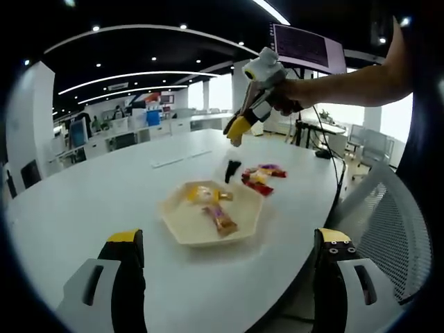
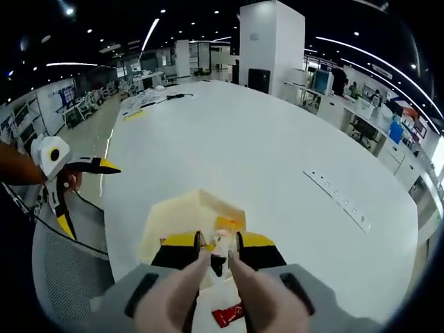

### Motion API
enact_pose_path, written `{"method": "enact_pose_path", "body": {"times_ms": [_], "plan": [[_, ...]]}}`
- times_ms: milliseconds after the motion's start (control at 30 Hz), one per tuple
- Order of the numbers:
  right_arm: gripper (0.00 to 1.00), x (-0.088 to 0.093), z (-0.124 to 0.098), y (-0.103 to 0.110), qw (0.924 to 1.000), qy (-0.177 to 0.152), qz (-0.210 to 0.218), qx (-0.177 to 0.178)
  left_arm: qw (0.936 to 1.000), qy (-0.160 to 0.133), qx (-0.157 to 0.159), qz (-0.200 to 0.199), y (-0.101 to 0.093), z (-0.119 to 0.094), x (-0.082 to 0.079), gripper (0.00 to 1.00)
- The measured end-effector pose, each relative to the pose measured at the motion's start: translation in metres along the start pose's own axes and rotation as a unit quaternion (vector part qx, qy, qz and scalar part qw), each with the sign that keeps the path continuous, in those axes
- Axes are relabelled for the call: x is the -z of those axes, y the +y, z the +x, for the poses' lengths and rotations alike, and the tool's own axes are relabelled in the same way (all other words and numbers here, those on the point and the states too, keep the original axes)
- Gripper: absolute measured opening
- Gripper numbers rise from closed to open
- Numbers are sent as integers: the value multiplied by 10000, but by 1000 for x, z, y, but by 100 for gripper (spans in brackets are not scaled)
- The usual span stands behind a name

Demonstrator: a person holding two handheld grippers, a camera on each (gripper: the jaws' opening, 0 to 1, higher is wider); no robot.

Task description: Place the target food into the container with the food tongs after gripping and lifting it, then release it inside without dropping or visibly crushing the food.

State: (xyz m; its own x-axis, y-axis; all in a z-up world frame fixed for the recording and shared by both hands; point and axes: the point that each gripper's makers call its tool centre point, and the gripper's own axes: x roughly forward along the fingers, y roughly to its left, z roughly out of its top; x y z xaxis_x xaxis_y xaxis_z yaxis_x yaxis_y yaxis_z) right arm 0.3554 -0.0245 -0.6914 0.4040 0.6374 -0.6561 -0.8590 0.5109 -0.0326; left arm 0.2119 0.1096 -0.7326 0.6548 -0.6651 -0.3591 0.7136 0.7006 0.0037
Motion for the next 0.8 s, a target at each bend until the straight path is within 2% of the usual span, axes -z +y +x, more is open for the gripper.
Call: {"method": "enact_pose_path", "body": {"times_ms": [300,567,800], "plan": [[20,-8,11,13,9999,-33,-94,-124,10000,-5,-4,18,1,0,0,99],[21,-12,5,9,9998,-59,-172,-76,10000,11,13,26,0,1,0,99],[22,-4,-4,-3,9999,-19,-134,10,10000,28,30,47,-1,1,1,99]]}}
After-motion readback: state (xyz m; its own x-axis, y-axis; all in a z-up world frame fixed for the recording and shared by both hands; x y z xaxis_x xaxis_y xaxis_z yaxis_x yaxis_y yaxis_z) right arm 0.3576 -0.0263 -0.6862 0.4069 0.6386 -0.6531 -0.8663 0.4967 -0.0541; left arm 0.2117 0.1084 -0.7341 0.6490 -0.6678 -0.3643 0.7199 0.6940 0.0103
